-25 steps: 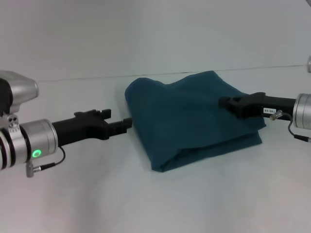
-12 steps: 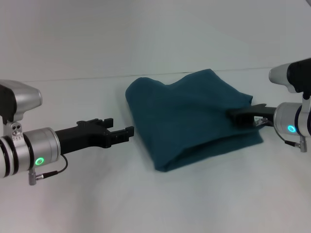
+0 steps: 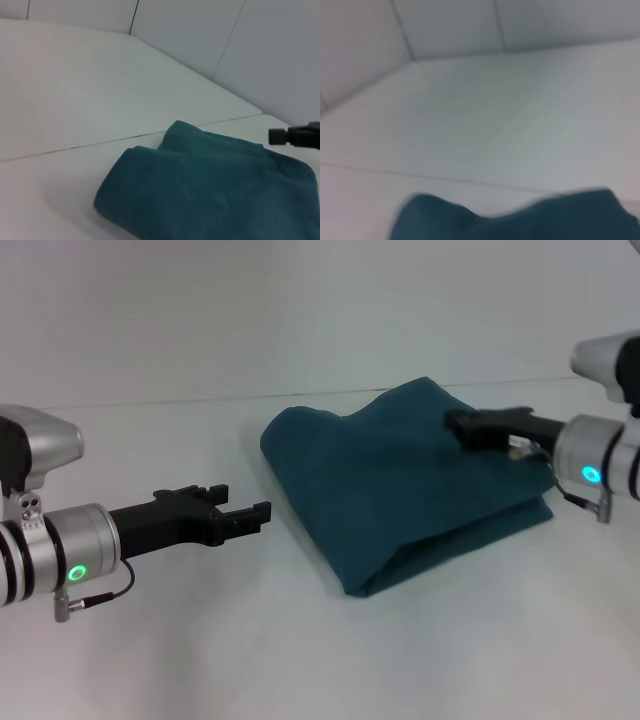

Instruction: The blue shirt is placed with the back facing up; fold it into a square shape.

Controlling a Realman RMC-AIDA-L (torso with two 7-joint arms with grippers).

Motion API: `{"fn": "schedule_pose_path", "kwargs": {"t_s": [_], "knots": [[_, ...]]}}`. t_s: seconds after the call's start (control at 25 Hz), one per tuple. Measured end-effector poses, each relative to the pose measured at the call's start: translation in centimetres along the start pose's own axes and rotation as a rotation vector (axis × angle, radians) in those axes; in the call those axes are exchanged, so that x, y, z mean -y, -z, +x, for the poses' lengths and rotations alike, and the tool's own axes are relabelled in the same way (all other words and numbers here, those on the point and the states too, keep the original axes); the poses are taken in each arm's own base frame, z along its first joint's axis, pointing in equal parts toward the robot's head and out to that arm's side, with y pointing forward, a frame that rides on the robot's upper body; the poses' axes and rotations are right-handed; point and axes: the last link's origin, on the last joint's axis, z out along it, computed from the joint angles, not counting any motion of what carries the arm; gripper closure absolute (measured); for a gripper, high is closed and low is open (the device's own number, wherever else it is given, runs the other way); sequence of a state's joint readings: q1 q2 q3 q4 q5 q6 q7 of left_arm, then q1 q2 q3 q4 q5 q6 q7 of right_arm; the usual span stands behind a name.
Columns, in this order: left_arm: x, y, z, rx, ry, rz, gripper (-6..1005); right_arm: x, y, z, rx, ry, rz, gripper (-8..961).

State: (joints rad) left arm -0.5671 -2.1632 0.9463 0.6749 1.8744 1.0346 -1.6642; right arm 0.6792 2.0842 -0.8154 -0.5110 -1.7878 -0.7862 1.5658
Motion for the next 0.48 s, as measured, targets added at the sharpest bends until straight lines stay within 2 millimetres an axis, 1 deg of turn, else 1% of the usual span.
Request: {"fn": "schedule_pose_path", "kwargs": {"t_s": [0.12, 0.28, 0.36, 0.48], "knots": [[0.0, 0.0, 0.0, -0.001, -0.001, 0.000, 207, -1.1, -1.2, -0.7, -0.017, 0.048, -0.017, 956], [0.0, -0.1, 0.3, -0.008, -0.001, 0.000, 207, -2.3, -3.6, -0.4, -0.095, 0.141, 0.044, 956], [0.0, -0.2, 0.4, -0.008, -0.002, -0.001, 207, -2.6, -4.4, -0.1, -0.131, 0.184, 0.093, 955], [-0.1, -0.2, 0.4, -0.007, -0.003, -0.003, 206, -2.4, -5.2, 0.2, -0.164, 0.219, 0.171, 951]]}}
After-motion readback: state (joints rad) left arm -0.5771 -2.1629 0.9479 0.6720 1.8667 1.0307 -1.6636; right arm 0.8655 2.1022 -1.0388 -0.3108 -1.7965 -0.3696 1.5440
